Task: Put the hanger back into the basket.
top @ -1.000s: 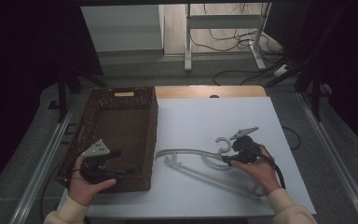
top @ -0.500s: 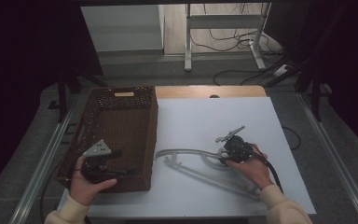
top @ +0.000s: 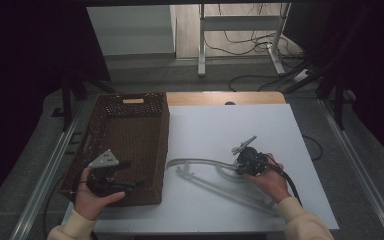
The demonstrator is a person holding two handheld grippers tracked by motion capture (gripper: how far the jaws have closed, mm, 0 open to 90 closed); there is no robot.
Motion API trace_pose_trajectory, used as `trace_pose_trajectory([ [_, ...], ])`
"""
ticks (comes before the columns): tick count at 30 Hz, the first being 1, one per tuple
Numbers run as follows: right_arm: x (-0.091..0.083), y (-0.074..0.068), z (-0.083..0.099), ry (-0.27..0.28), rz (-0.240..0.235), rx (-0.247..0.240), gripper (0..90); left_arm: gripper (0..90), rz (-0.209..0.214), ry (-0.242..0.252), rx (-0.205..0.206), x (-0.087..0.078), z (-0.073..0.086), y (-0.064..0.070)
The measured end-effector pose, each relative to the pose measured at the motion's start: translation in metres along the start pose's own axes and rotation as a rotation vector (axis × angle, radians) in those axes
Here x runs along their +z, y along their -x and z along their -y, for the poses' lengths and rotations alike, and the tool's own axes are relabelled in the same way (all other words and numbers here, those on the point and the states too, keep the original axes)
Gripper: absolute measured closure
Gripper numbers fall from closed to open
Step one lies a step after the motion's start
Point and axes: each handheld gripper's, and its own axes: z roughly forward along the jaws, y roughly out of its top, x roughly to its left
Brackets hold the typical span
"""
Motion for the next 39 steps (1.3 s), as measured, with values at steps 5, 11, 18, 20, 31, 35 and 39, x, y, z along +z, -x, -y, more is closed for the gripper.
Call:
trace_pose_trajectory([
  [5,-0.005,0.003,0.002,0.036,0.008,-0.010,81.5,15.6,-0.002,0.007,-0.006,-0.002,0.000,-0.001],
  [11,-0.023,0.008,0.008,0.095,0.008,-0.025,81.6,15.6,-0.003,0.018,-0.005,-0.004,-0.001,0.000],
  [18,-0.045,0.005,0.005,0.145,0.074,-0.084,81.8,15.7,-0.005,0.019,-0.002,-0.004,-0.002,0.000],
  [20,-0.051,0.005,0.004,0.172,0.079,-0.084,81.8,15.7,-0.005,0.018,-0.003,-0.004,-0.001,0.000],
  [31,-0.081,0.004,0.002,0.271,0.096,-0.100,81.8,15.7,-0.007,0.028,-0.003,-0.006,-0.002,0.000],
  [35,-0.093,0.004,0.002,0.316,0.086,-0.098,81.8,15.7,-0.005,0.023,0.000,-0.005,-0.002,0.000],
  [39,-0.101,0.003,0.002,0.341,0.088,-0.108,81.8,15.7,-0.005,0.025,-0.002,-0.005,-0.002,0.000],
])
